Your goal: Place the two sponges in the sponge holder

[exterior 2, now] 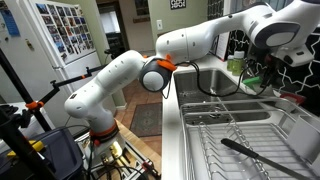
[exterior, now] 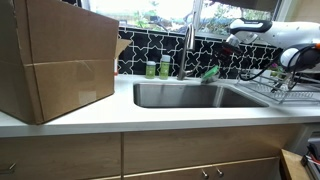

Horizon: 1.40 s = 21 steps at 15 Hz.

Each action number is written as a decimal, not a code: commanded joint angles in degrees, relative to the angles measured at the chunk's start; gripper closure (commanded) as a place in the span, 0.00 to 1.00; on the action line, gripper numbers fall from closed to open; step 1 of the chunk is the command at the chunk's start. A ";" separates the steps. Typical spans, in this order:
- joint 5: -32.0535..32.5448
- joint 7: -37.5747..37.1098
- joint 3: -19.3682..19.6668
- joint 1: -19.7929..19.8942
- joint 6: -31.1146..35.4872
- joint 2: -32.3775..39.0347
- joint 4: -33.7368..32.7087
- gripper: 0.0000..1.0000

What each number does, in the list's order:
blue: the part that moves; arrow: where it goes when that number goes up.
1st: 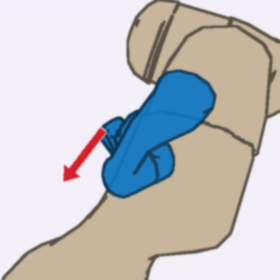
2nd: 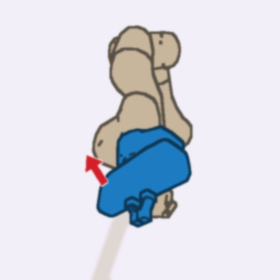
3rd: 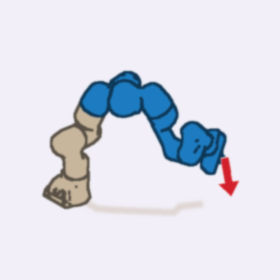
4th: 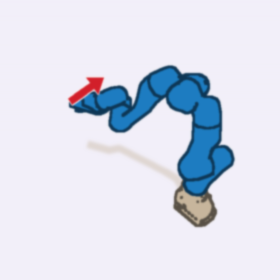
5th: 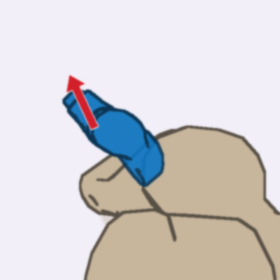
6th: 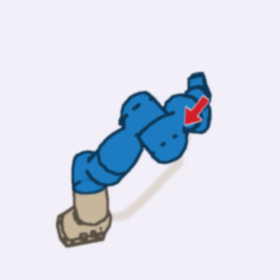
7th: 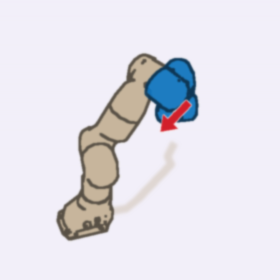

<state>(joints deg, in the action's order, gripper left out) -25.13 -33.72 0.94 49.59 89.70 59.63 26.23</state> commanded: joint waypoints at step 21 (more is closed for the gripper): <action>-10.46 10.41 -9.14 15.63 -35.09 -21.00 2.22 0.00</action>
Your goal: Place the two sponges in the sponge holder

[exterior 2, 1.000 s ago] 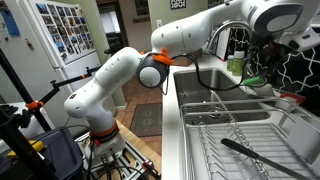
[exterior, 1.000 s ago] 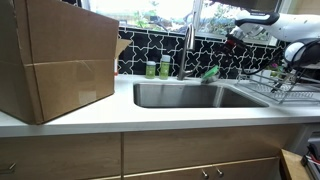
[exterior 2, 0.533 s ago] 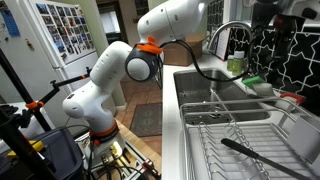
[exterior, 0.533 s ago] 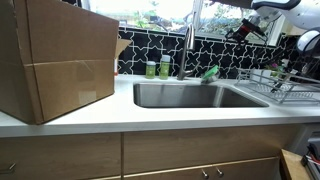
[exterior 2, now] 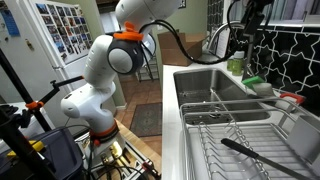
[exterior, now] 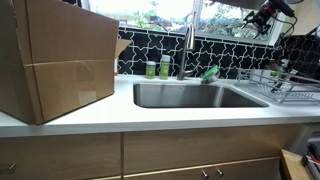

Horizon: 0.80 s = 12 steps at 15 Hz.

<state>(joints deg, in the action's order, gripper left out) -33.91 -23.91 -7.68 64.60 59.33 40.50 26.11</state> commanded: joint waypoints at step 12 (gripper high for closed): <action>6.13 15.06 3.84 -1.96 0.11 -2.37 -0.06 0.00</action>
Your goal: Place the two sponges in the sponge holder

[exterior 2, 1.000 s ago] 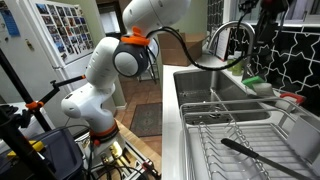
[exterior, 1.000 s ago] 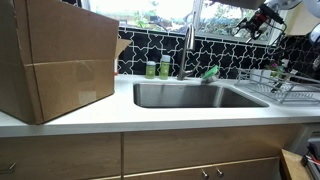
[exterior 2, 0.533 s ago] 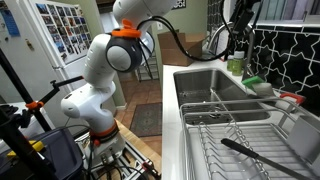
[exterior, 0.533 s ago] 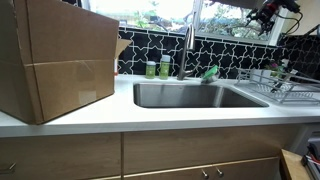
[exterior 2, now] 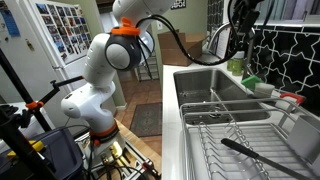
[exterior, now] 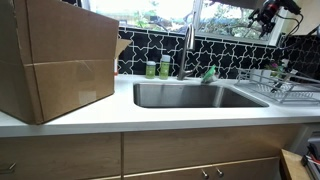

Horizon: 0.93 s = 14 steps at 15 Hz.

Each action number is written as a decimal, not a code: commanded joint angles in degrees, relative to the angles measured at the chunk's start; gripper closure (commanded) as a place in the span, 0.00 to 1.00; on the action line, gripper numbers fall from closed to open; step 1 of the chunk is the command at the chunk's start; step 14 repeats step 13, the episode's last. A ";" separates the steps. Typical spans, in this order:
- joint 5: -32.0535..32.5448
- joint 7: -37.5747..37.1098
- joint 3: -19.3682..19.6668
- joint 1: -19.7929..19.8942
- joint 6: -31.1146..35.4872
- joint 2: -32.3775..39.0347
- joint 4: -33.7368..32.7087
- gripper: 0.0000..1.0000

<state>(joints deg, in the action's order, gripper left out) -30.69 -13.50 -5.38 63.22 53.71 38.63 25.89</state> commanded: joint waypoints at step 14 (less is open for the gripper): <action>4.67 7.03 0.70 -0.42 17.01 -0.92 1.47 0.00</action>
